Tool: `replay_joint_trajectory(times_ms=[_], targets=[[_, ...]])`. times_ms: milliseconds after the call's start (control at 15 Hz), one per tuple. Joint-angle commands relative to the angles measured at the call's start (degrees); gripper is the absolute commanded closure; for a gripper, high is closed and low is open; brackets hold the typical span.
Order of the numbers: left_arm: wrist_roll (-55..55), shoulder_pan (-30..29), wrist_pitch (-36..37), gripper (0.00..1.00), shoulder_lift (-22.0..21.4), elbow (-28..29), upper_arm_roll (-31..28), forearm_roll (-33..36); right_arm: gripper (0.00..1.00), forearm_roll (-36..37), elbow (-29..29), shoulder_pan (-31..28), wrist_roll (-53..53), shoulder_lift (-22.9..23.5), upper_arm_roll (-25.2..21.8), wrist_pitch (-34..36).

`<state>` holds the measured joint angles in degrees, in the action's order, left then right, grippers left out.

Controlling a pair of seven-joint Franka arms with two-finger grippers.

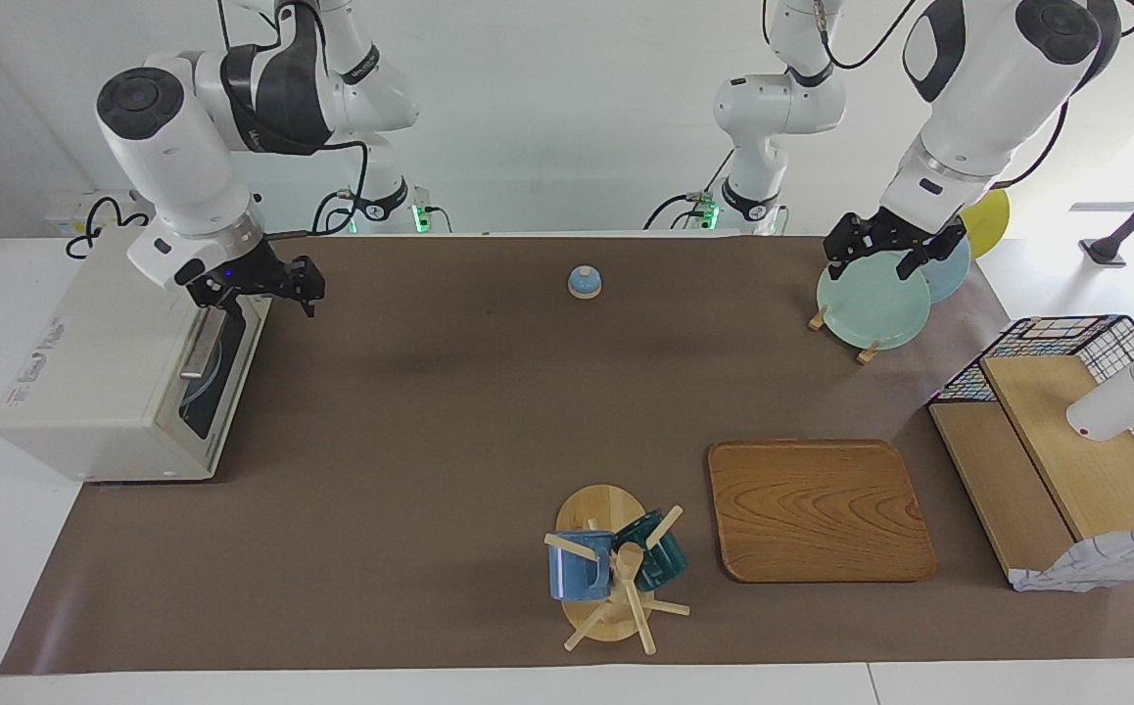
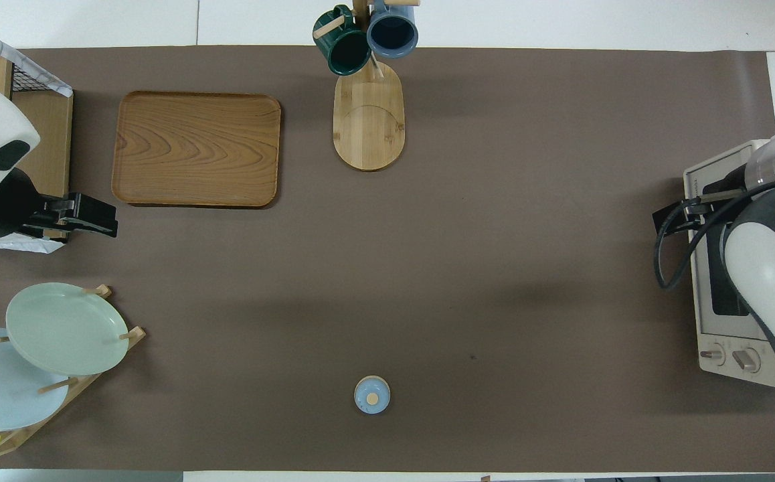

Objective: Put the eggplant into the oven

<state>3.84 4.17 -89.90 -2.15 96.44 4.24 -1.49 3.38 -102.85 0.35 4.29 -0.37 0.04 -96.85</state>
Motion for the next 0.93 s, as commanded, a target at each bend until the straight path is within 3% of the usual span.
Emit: replay_joint_trajectory(times_ms=[0, 867], targets=[[-0.4, -0.6, 0.2, 0.00, -0.4, 0.1, 0.4, 0.8, 0.00, -1.1, -0.7, -0.3, 0.5, -1.6, -0.7, 0.5], [-0.4, -0.6, 0.2, 0.00, -0.4, 0.1, 0.4, 0.8, 0.00, -1.0, 0.3, -0.7, 0.5, -1.3, -0.7, 0.7]])
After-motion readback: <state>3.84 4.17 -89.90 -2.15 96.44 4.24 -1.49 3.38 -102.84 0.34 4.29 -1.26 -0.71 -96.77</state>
